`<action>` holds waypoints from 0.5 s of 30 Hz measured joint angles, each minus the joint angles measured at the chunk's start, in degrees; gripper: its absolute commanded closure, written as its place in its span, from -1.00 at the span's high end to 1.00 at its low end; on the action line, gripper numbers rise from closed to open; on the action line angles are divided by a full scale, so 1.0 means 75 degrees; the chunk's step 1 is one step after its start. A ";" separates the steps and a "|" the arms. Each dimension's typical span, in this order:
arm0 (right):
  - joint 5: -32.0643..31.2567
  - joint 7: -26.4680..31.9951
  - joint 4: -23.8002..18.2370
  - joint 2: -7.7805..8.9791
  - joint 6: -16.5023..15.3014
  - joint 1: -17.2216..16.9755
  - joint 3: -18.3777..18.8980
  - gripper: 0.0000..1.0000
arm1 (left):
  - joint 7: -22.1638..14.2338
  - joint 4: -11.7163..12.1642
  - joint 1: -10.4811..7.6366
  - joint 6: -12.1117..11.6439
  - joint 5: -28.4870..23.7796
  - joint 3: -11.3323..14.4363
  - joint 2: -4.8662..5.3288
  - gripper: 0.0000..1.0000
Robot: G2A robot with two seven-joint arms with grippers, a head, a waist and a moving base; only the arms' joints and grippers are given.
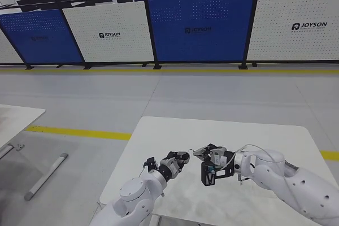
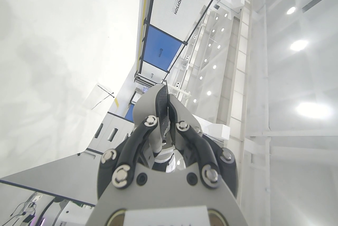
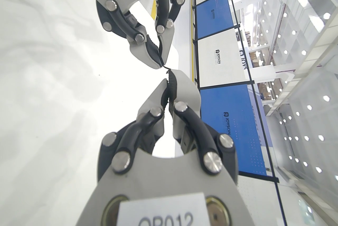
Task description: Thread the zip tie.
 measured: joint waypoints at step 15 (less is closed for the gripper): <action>0.0012 -0.0341 -0.0038 0.0306 0.0064 -0.0383 0.0412 1.00 | 0.0277 0.0279 -0.0076 -0.0345 0.0730 0.0058 -0.0099 -1.00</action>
